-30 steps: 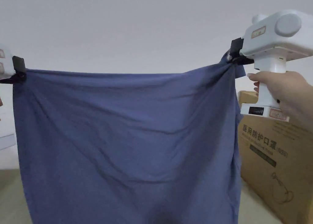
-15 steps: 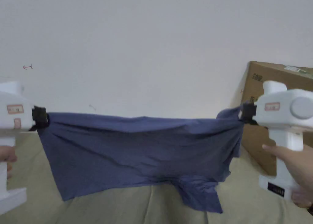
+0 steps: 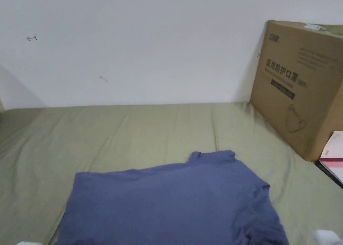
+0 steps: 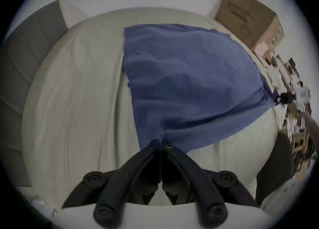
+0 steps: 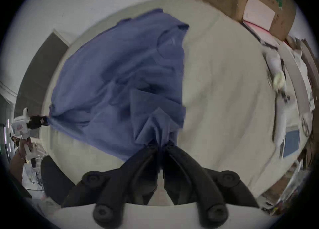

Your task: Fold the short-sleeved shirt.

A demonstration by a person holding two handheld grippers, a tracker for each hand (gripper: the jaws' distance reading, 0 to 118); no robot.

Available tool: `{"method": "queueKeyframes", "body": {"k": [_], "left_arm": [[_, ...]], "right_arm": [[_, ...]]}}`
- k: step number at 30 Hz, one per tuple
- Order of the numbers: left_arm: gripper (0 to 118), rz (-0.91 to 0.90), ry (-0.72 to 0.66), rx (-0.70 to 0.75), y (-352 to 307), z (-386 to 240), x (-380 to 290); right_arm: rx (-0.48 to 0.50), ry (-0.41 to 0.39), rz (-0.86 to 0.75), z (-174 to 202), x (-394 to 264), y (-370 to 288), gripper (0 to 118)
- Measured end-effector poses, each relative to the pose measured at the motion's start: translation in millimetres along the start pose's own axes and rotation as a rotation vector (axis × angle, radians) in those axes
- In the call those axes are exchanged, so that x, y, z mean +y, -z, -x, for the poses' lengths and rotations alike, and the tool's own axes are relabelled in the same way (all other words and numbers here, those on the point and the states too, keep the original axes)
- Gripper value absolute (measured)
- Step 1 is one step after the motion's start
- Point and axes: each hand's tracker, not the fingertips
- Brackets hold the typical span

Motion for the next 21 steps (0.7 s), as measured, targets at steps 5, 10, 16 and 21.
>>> {"method": "queueKeyframes", "body": {"k": [5,10,16,21], "left_arm": [[1,0.077,0.015,-0.016,-11,-7,-33],[2,0.120,-0.008,-0.037,-15,-5,-49],[31,0.116,-0.026,-0.007,-27,-4,-59],[114,0.038,-0.128,-0.071,-39,3,-71]], "right_arm": [[0.042,0.079,0.019,-11,-33,-18,4],[0.003,0.014,0.062,-4,-47,-19,4],[0.061,0.109,0.007,-5,-51,-27,14],[0.093,0.130,-0.069,-1,-56,-35,102]]}}
